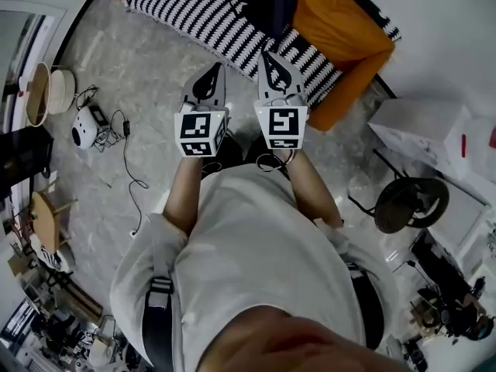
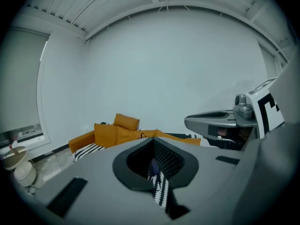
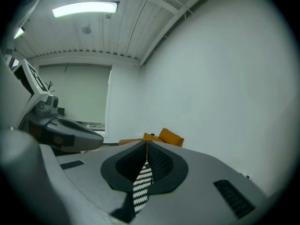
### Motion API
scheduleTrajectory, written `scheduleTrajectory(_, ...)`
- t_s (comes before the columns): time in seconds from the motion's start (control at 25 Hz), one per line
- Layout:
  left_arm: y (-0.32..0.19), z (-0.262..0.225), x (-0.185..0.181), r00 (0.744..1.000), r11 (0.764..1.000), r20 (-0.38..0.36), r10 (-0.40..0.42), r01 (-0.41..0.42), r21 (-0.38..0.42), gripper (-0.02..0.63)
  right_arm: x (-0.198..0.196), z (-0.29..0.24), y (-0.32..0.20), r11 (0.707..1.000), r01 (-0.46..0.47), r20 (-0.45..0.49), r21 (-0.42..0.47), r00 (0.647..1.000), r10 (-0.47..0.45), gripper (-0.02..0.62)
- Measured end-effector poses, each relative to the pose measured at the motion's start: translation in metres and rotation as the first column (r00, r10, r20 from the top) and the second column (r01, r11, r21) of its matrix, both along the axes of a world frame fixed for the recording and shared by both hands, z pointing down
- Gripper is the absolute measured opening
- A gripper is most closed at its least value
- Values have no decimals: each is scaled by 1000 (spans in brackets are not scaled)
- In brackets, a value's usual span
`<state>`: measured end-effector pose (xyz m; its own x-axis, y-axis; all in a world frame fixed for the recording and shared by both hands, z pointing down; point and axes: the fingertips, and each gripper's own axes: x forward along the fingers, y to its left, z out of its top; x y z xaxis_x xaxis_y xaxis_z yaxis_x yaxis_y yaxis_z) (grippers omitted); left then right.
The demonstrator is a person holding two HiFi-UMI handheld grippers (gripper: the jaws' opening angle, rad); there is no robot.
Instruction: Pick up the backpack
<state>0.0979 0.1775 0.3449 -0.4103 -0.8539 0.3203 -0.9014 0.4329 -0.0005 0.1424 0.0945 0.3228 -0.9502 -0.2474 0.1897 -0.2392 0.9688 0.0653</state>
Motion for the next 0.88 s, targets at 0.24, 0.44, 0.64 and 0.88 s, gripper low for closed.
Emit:
scheduleTrajectory(0.24,6,4,-41,1000,1000,-19,-4,4,-9,11,-32,1,1,1000,-14,-34,23,999,14,38)
scheduleTrajectory(0.44,-5,17,-76,997,998,-43,64,-64,-2,12,-66,16,-5,998,-65,-70,12,995,65,38)
scheduleTrajectory(0.64,-11,30,-121,981,988,-117,155,-156,8,11,-118,29,-5,990,-139,-114,38,983,142,38)
scheduleTrajectory(0.88,-1,39,-178,953,964,-146,266,-267,12,11,-181,41,18,971,-236,-154,38,959,239,38)
